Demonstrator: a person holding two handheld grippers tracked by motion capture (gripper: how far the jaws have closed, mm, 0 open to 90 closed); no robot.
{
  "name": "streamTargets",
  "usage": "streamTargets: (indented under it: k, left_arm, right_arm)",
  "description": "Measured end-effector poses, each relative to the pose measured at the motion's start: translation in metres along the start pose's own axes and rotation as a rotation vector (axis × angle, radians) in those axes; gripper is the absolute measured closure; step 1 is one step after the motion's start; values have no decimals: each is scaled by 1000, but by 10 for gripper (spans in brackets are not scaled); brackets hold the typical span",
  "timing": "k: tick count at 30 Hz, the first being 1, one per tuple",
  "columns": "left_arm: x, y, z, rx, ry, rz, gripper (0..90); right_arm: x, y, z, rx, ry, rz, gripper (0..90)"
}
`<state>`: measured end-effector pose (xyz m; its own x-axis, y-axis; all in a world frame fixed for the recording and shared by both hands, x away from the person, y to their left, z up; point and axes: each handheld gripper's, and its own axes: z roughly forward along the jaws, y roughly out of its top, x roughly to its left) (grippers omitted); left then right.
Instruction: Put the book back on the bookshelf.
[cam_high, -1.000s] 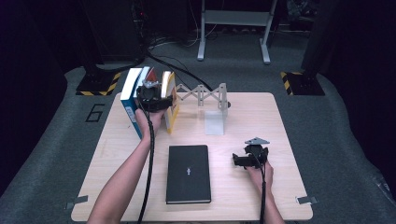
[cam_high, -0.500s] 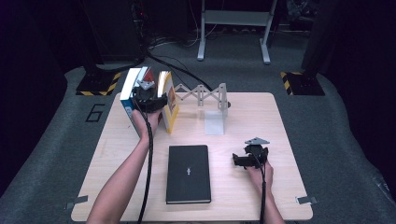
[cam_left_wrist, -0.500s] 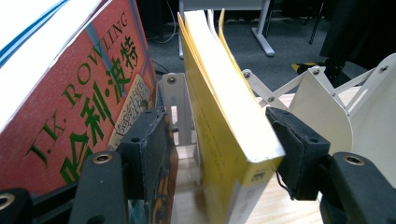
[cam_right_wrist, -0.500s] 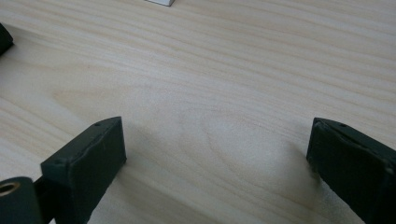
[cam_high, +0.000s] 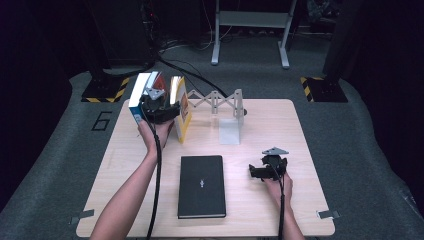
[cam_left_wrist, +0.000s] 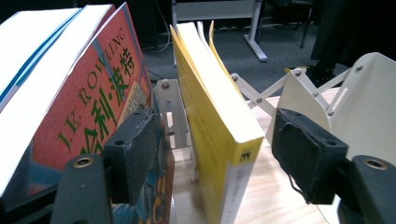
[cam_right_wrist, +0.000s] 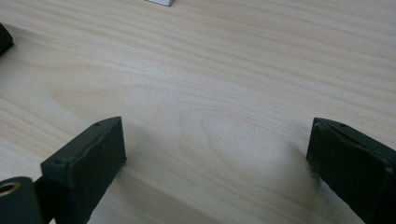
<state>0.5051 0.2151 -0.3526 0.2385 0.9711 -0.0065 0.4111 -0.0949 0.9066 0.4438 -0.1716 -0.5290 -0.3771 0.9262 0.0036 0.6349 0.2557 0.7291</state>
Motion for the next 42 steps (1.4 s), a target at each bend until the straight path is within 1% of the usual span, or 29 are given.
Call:
streamTargets:
  k: [3, 5, 7, 10, 17, 21, 22, 24, 25, 30, 31, 32, 34, 36, 37, 39, 42]
  left_arm:
    - [0, -4, -3, -4, -19, -10, 260]
    - [0, -7, -6, 4, -33, -8, 232]
    - [-1, -9, -8, 24, -55, -5, 203]
    - [-3, -13, -13, 41, -85, 21, 173]
    - [-6, -25, -26, 66, -142, 45, 152]
    - [-7, -35, -31, 86, -167, 58, 145]
    - [-7, -38, -32, 89, -169, 66, 139]
    - [-6, -46, -33, 102, -185, 61, 127]
    - [-6, -50, -34, 112, -188, 66, 120]
    - [-1, -70, -34, 149, -203, 56, 94]
    - [0, -74, -35, 163, -208, 60, 92]
    - [0, -78, -35, 164, -209, 62, 90]
    - [1, -87, -35, 186, -212, 64, 77]
    - [1, -96, -35, 209, -215, 76, 74]
    - [2, -101, -34, 213, -215, 75, 70]
    - [4, -110, -34, 238, -223, 76, 59]
    - [6, -122, -35, 266, -224, 81, 54]
  right_arm:
    - [0, 0, 0, -2, 1, 0, 37]
    - [0, 0, 0, -1, 1, 0, 37]
    - [0, 0, 0, -1, 1, 1, 37]
    - [0, 0, 0, -1, 1, 1, 37]
    - [0, 0, 0, -1, 1, 1, 37]
    - [0, 0, 0, -1, 1, 1, 37]
    - [0, 0, 0, -1, 1, 1, 37]
    - [0, 0, 0, 0, 1, 1, 38]
    - [0, 0, 0, 1, -1, 1, 38]
    - [0, 0, 0, 1, 0, 2, 38]
    - [0, 0, 0, 3, 1, 3, 38]
    - [0, 0, 0, 4, 0, 4, 38]
    - [0, 0, 0, 3, 1, 4, 38]
    - [0, 0, 0, 3, 1, 4, 38]
    - [0, 0, 0, 3, 1, 4, 39]
    - [0, 0, 0, 4, 1, 3, 39]
    - [0, 0, 0, 4, 1, 3, 40]
